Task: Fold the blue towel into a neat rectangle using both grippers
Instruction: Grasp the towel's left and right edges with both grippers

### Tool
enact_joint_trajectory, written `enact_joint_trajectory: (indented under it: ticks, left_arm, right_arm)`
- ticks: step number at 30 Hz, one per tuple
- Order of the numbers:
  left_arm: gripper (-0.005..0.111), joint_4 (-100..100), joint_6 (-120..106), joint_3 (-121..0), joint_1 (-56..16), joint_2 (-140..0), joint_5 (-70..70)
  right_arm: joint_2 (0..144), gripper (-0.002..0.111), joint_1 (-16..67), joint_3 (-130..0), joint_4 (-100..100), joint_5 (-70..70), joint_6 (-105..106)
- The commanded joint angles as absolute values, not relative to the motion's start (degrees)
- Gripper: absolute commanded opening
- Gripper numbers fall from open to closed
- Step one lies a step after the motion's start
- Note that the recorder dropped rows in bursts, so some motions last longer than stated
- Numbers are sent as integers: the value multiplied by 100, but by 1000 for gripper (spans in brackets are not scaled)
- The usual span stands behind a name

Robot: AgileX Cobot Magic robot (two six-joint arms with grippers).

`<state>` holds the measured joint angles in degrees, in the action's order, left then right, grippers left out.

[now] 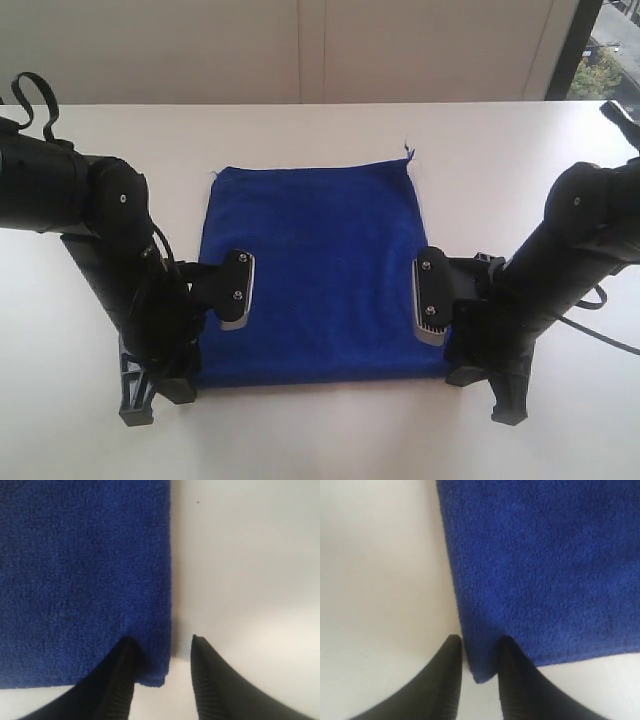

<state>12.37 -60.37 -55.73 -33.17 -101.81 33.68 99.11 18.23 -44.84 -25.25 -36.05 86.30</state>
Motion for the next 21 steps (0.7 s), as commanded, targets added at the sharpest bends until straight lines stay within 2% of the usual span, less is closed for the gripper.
enact_joint_trajectory:
  ticks: [1,5,15,21]
  left_arm:
    - [23,1240,-6043,-5531,-3335,-10226,3414]
    - [0,1130,-6043,-5531,-3335,-10226,3399]
    - [0,464,-5383,-5543,-3335,-9958,3484]
    - [0,691,-5226,-5543,-3335,-9380,4340]
  right_arm:
    - [9960,13,1822,-4457,-2519,-3718,8693]
    - [9960,0,1822,-4457,-2519,-3718,8693]
    - [9695,0,1822,-4457,-2586,-3905,8536]
    - [9035,0,1822,-4457,-2610,-4609,8308]
